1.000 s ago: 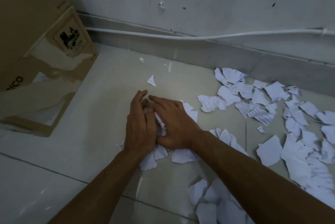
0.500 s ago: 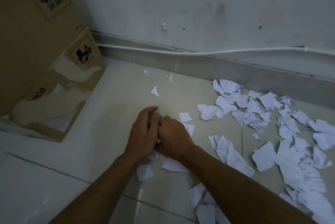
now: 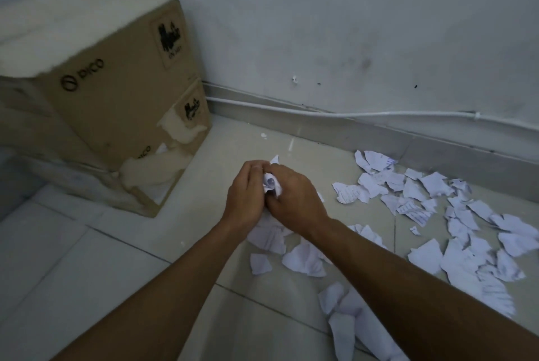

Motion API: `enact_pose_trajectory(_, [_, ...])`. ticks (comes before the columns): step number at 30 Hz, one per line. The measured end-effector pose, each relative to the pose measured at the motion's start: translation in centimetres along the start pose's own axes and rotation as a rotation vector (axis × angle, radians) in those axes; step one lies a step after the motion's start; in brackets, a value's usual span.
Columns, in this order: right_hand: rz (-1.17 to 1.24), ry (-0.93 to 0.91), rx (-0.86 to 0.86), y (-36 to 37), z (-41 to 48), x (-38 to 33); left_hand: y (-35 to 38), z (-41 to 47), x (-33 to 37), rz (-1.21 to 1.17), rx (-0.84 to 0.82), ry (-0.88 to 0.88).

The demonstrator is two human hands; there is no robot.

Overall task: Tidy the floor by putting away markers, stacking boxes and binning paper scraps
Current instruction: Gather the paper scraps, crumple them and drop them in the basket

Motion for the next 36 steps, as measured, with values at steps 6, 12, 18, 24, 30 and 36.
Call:
enact_pose_trajectory(6, [-0.023,-0.141,-0.043,0.4,0.6,-7.3,-5.7,-2.2,2.9,-0.050,0.066,-0.079])
enact_pose_trajectory(12, [0.012,-0.318,-0.061,2.0,0.4,-16.2,-13.6,-5.0,6.5,-0.034,0.178,0.005])
enact_pose_trajectory(18, [0.063,-0.447,-0.142,6.2,-0.5,-24.8,-22.4,-9.3,9.0,0.036,0.334,0.023])
enact_pose_trajectory(24, [0.213,-0.596,-0.136,8.9,-3.2,-34.3,-31.1,-14.5,11.0,0.056,0.534,0.040])
enact_pose_trajectory(30, [0.301,-0.772,-0.236,12.2,-8.1,-46.2,-41.6,-22.7,14.0,0.073,0.850,0.094])
enact_pose_trajectory(36, [0.403,-0.827,-0.265,14.4,-12.3,-55.6,-50.1,-29.7,16.9,0.138,0.997,0.177])
Point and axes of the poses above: each hand's wrist, its own z-axis towards the middle knuckle, its own y-axis out of the palm, x = y × z, the point moved 8 cm from there along z, towards the middle knuckle, and after that the axes turned 10 degrees about y, right-handed, at the moved point
